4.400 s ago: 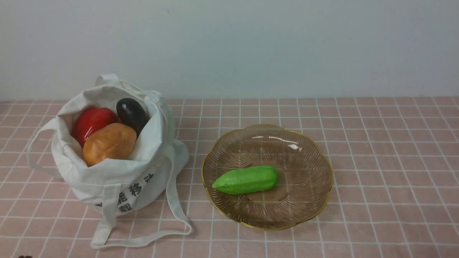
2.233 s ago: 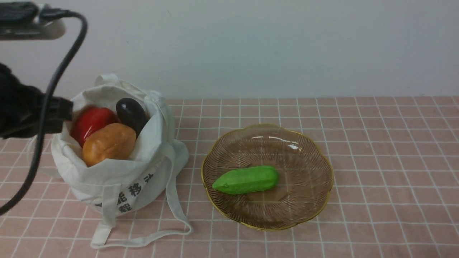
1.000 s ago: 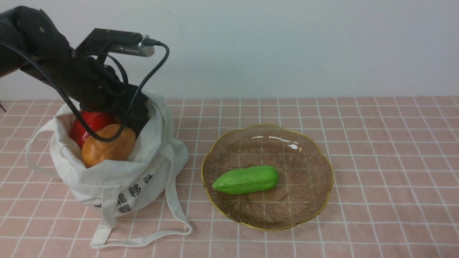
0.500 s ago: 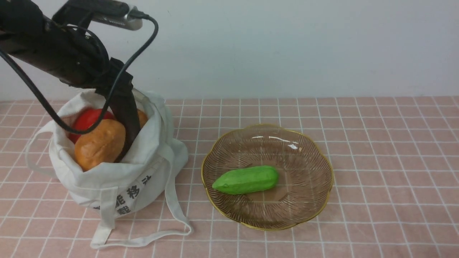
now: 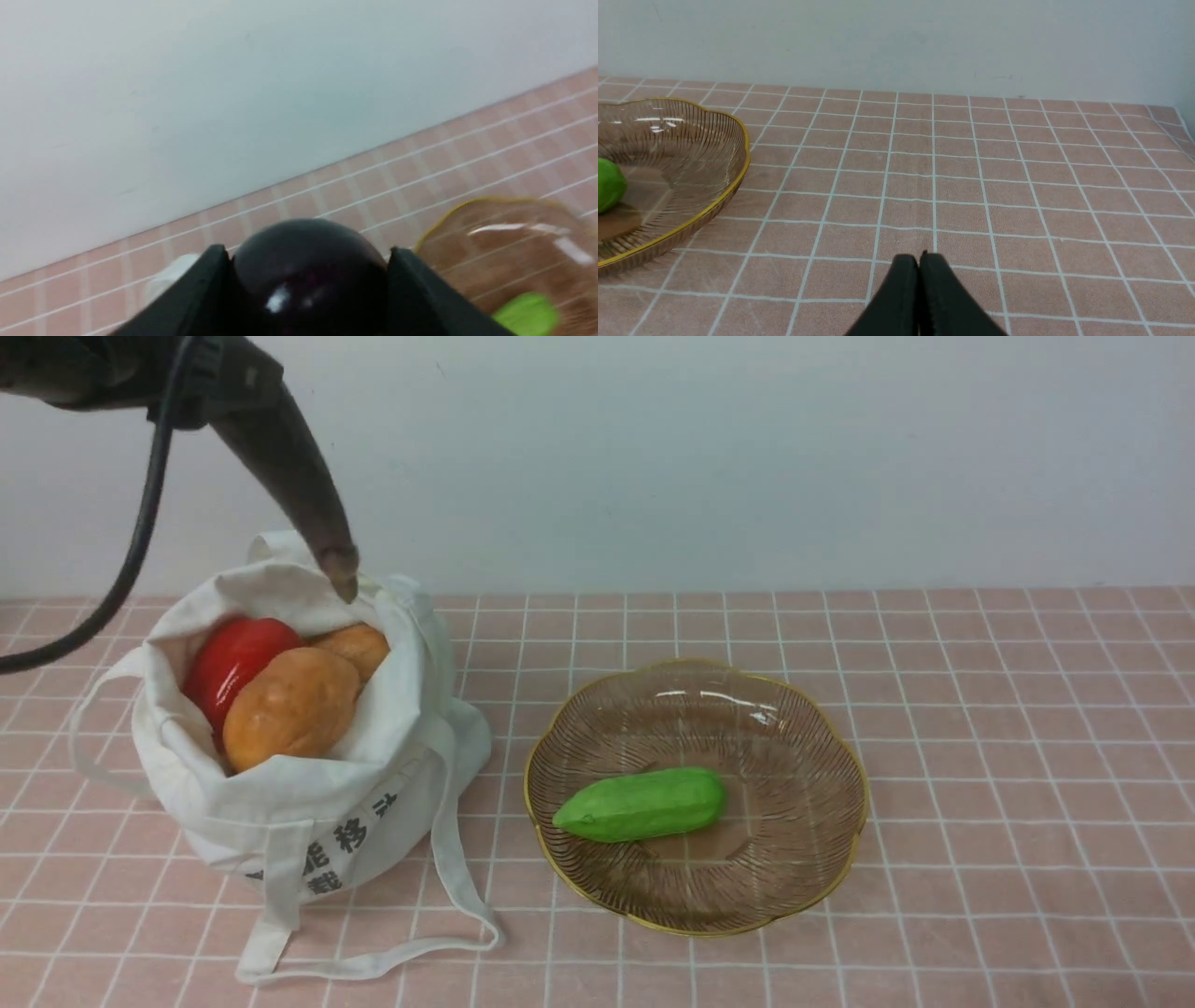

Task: Take vegetables from bag on pink coffee tablecloth place on plate.
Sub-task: 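Take the eggplant out of the bag and place it in the plate with the left gripper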

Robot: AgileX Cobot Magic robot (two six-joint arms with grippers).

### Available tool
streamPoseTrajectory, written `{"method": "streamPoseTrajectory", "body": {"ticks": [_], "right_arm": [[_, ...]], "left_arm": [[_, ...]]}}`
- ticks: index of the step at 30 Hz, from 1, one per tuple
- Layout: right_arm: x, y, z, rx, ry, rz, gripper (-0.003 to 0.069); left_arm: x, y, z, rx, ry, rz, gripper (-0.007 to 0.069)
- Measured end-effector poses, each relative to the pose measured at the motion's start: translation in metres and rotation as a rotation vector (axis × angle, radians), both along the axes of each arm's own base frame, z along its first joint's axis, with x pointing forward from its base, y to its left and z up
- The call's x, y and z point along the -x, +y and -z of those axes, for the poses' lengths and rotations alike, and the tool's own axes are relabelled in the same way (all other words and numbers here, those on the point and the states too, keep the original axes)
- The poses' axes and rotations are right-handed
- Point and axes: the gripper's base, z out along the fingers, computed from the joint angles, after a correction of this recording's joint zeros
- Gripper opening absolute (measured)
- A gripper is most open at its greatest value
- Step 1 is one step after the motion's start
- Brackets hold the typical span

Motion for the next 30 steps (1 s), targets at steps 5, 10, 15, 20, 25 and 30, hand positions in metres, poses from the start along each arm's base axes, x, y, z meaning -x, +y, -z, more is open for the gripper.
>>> {"method": "streamPoseTrajectory", "body": {"ticks": [5,10,15,20,25,30], "right_arm": [[0.000,0.000,0.000,0.000,0.000,0.000,-0.0012],[0.000,0.000,0.000,0.000,0.000,0.000,-0.0012],[0.000,0.000,0.000,0.000,0.000,0.000,-0.0012],[0.000,0.000,0.000,0.000,0.000,0.000,-0.0012],[0.000,0.000,0.000,0.000,0.000,0.000,-0.0012],[0.000,0.000,0.000,0.000,0.000,0.000,-0.0012]], "left_arm": [[0.013,-0.046,0.002,0.073,0.045,0.256,0.0376],[0.013,-0.115,0.036,-0.012,0.129,0.542,0.0376],[-0.003,-0.179,0.102,-0.097,0.270,0.684,0.0376],[-0.020,-0.218,0.154,-0.132,0.289,0.676,0.0376],[-0.034,-0.227,0.173,-0.130,0.242,0.620,0.0381],[-0.040,-0.229,0.180,-0.128,0.218,0.590,0.0480]]}}
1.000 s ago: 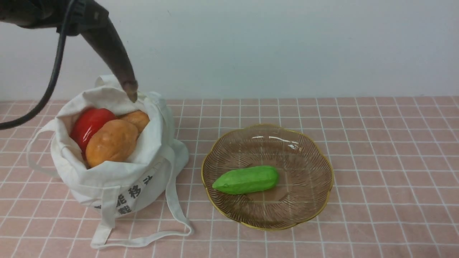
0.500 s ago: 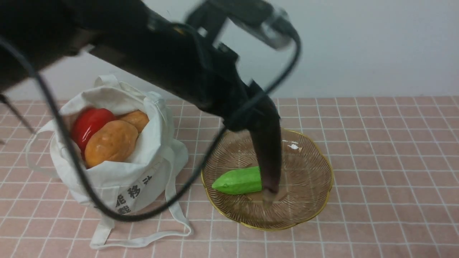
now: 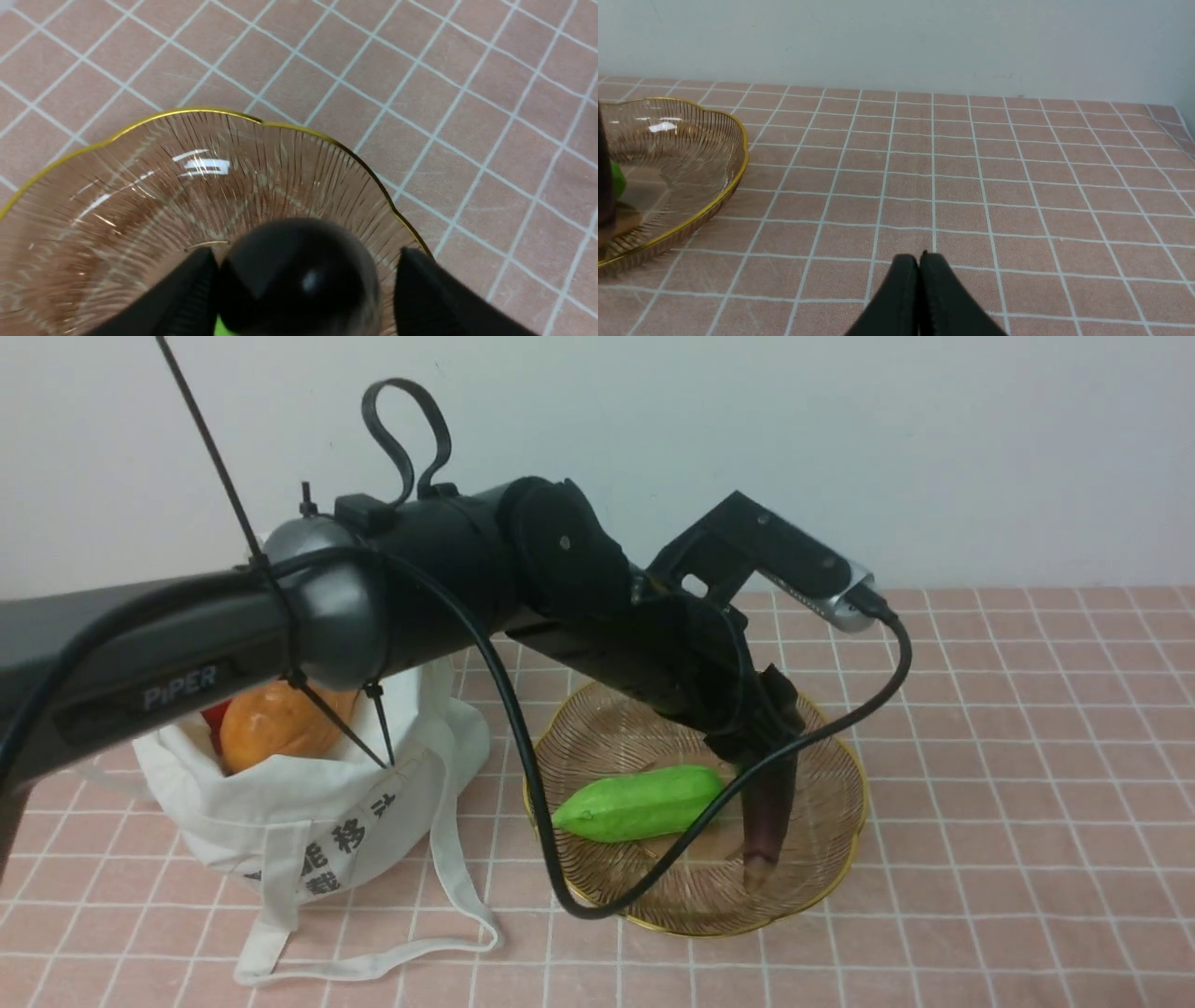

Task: Take vegetables from bag on pink coffee tablecloth place on plate.
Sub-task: 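Take the eggplant out of the bag and place it in the plate with the left gripper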

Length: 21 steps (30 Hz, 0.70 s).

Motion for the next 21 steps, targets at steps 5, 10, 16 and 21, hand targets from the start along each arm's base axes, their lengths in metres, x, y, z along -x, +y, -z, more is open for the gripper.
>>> {"method": "streamPoseTrajectory", "body": {"ticks": [5,10,16,21], "right_arm": [[0.000,0.000,0.000,0.000,0.000,0.000,-0.0012],[0.000,0.000,0.000,0.000,0.000,0.000,-0.0012],[0.000,0.000,0.000,0.000,0.000,0.000,-0.0012],[0.000,0.000,0.000,0.000,0.000,0.000,-0.0012]], "left_arm": [[-0.002,0.000,-0.001,0.008,-0.018,-0.011,0.0566],[-0.004,-0.002,-0.009,0.023,-0.037,-0.011,0.0584],[0.007,0.008,-0.044,0.061,-0.073,-0.013,0.0435],[0.032,0.036,-0.103,0.106,-0.138,-0.042,0.0120]]}}
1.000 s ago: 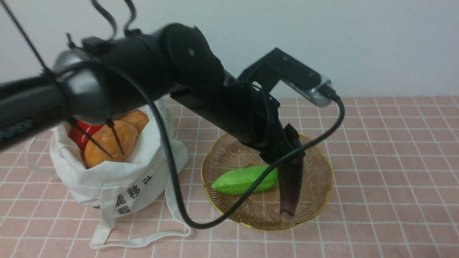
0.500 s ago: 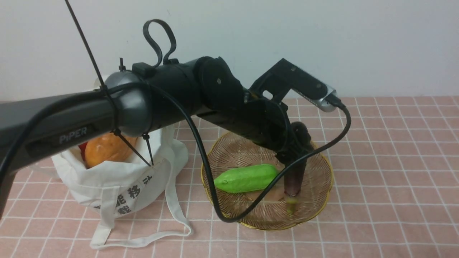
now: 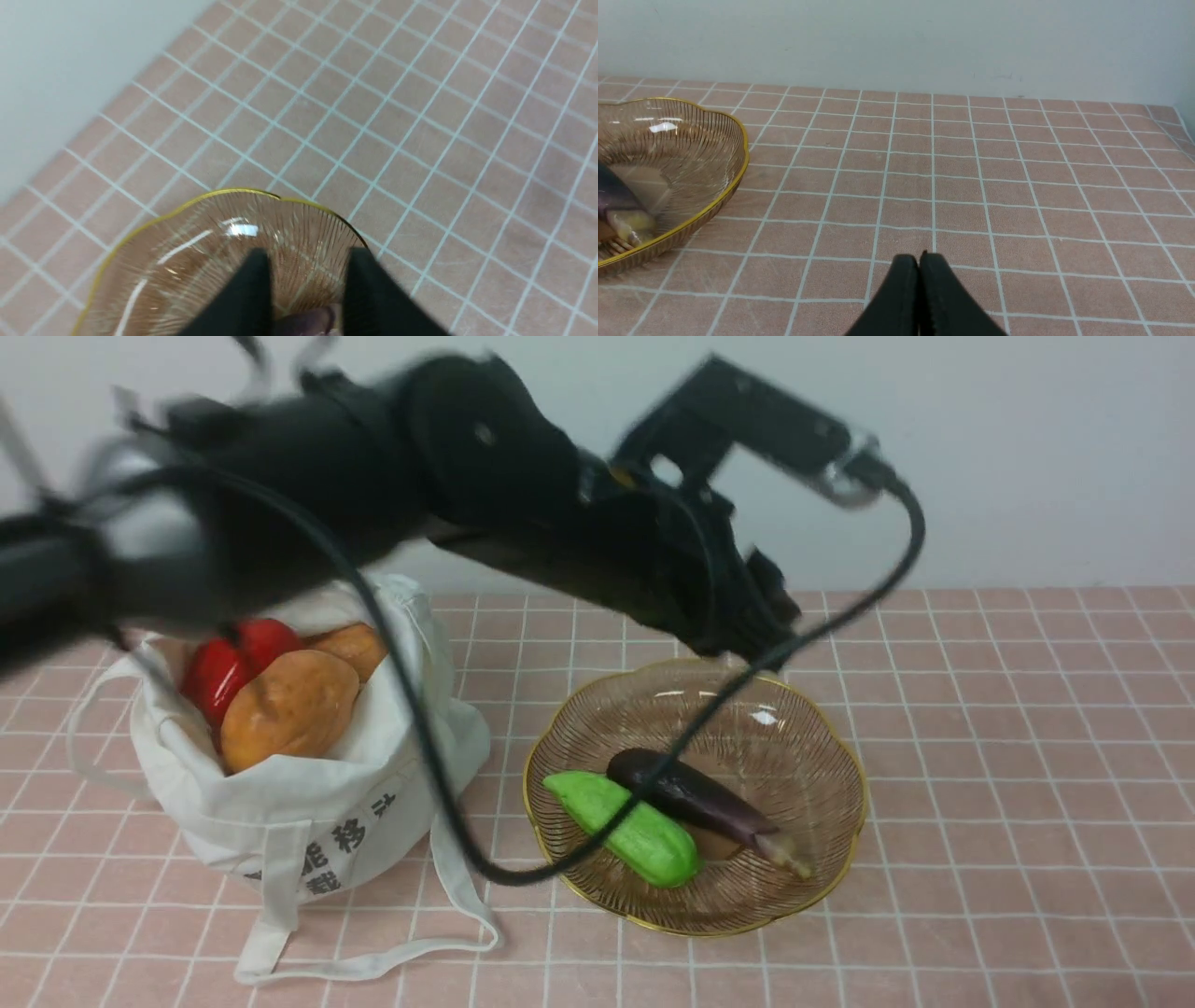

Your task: Take vegetables from bag on pink coffee tablecloth place on plate.

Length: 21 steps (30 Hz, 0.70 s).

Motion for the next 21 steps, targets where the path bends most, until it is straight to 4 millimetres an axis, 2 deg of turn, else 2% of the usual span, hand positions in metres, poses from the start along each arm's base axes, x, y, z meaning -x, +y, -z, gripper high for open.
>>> {"method": "streamPoseTrajectory", "body": {"ticks": [2,3,5,8,9,10,11,12,15,16,17,21], "right_arm": [[0.000,0.000,0.000,0.000,0.000,0.000,-0.0012],[0.000,0.000,0.000,0.000,0.000,0.000,-0.0012],[0.000,0.000,0.000,0.000,0.000,0.000,-0.0012],[0.000,0.000,0.000,0.000,0.000,0.000,-0.0012],[0.000,0.000,0.000,0.000,0.000,0.000,-0.0012],[0.000,0.000,0.000,0.000,0.000,0.000,-0.0012],[0.000,0.000,0.000,0.000,0.000,0.000,-0.0012],[0.000,0.000,0.000,0.000,0.000,0.000,-0.0012],[0.000,0.000,0.000,0.001,0.000,0.000,-0.0012],[0.000,0.000,0.000,0.001,0.000,0.000,-0.0012],[0.000,0.000,0.000,0.000,0.000,0.000,-0.0012],[0.000,0.000,0.000,-0.003,0.000,0.001,-0.0012]], "left_arm": [[0.010,0.013,-0.021,0.022,-0.029,-0.024,0.0053],[0.022,0.028,-0.045,0.055,-0.067,-0.057,0.0017],[0.042,0.048,-0.072,0.095,-0.122,-0.092,0.0000],[0.072,0.071,-0.095,0.130,-0.186,-0.123,-0.0005],[0.074,0.073,-0.096,0.133,-0.190,-0.125,-0.0005],[0.099,0.091,-0.104,0.169,-0.215,-0.153,-0.0005],[0.101,0.093,-0.104,0.173,-0.218,-0.156,-0.0005],[0.115,0.103,-0.106,0.200,-0.227,-0.173,-0.0005],[0.140,0.120,-0.101,0.232,-0.227,-0.189,-0.0005],[0.140,0.120,-0.101,0.231,-0.226,-0.189,-0.0005],[0.154,0.129,-0.097,0.230,-0.225,-0.186,-0.0005],[0.173,0.140,-0.093,0.210,-0.213,-0.172,-0.0005]]}}
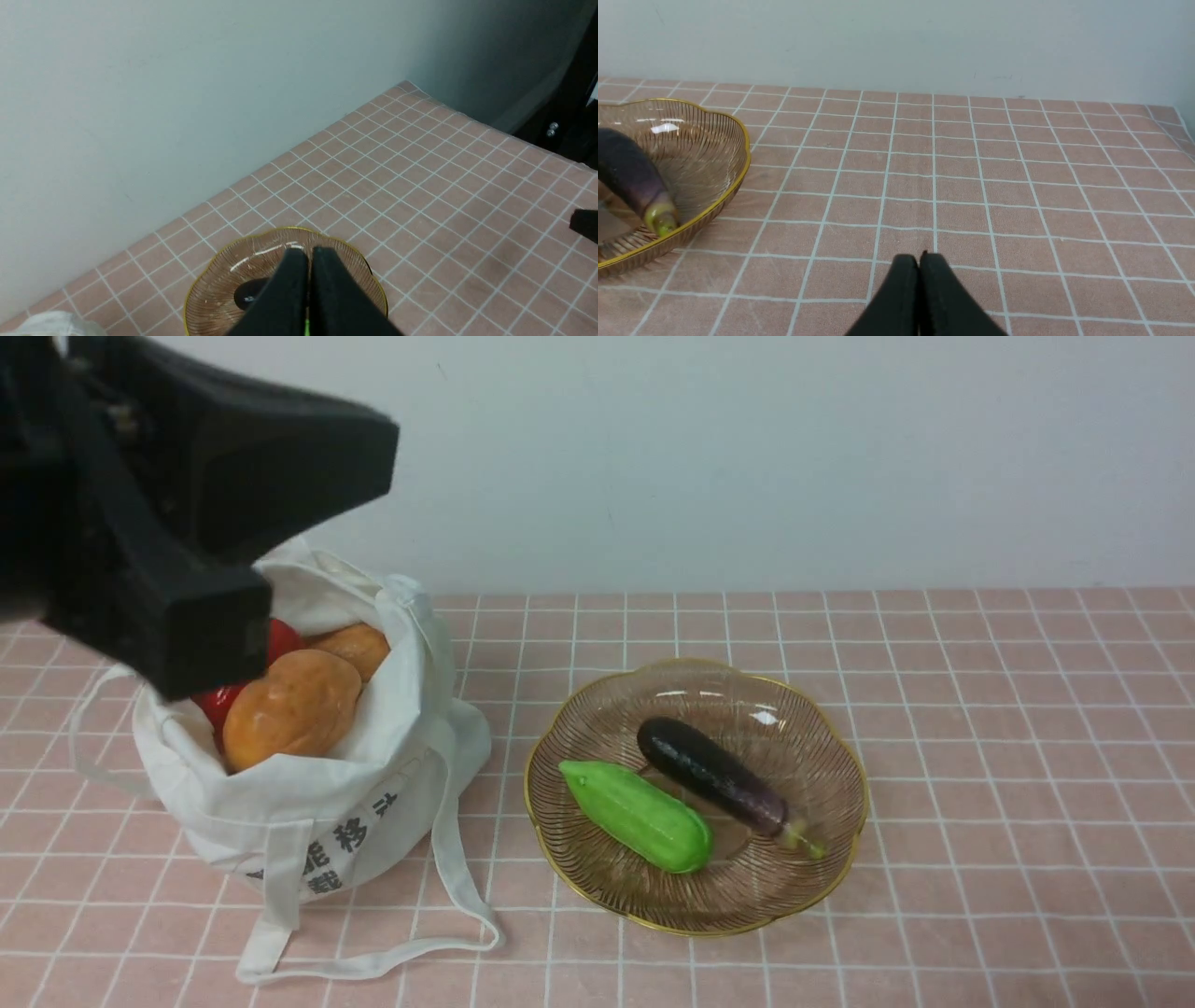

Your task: Take vegetables from bag on pink coffee tablecloth place on plate.

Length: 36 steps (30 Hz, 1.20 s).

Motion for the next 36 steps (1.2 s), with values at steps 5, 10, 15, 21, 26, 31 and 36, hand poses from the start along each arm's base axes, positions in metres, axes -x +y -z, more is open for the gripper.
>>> {"method": "streamPoseTrajectory", "body": {"ticks": [5,10,15,21,26,31,36], "right_arm": [[0.000,0.000,0.000,0.000,0.000,0.000,-0.0012],[0.000,0.000,0.000,-0.001,0.000,0.000,-0.0012],[0.000,0.000,0.000,-0.002,0.000,0.000,-0.0012],[0.000,0.000,0.000,-0.002,0.000,0.000,-0.0012],[0.000,0.000,0.000,-0.002,0.000,0.000,-0.0012],[0.000,0.000,0.000,-0.002,0.000,0.000,-0.0012],[0.000,0.000,0.000,-0.002,0.000,0.000,-0.0012]], "left_arm": [[0.018,0.012,-0.003,-0.024,-0.015,0.006,-0.0005],[0.034,0.031,-0.009,-0.044,-0.078,-0.058,-0.0005],[0.044,0.051,-0.004,-0.056,-0.088,-0.181,-0.0005],[0.059,0.072,0.045,-0.044,-0.126,-0.312,-0.0005],[0.063,0.086,0.120,-0.043,-0.169,-0.491,-0.0005],[0.069,0.095,0.213,-0.048,-0.126,-0.636,-0.0005],[0.071,0.097,0.271,-0.055,-0.031,-0.693,-0.0005]]}}
